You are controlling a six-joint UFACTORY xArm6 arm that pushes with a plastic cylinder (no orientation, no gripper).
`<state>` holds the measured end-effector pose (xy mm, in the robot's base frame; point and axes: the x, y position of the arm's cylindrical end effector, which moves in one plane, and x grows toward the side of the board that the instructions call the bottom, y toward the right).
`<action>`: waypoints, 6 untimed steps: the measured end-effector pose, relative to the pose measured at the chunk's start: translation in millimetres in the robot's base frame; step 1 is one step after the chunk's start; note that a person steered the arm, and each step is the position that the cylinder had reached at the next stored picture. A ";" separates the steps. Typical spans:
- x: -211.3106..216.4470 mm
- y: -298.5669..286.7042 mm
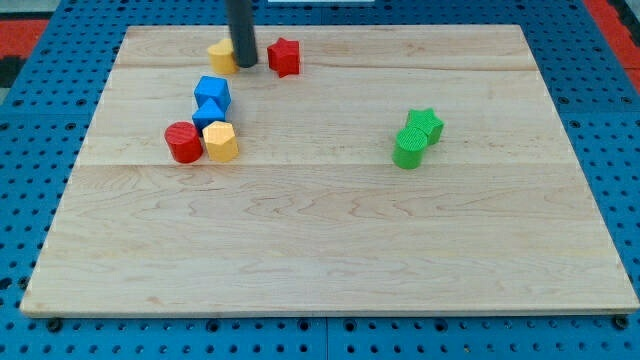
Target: Push the group of blocks slightly down
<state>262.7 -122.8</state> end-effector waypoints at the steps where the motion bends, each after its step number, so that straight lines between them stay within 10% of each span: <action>1: -0.8 -45.9; 4: 115.1 -24.7; 6: 119.1 -24.0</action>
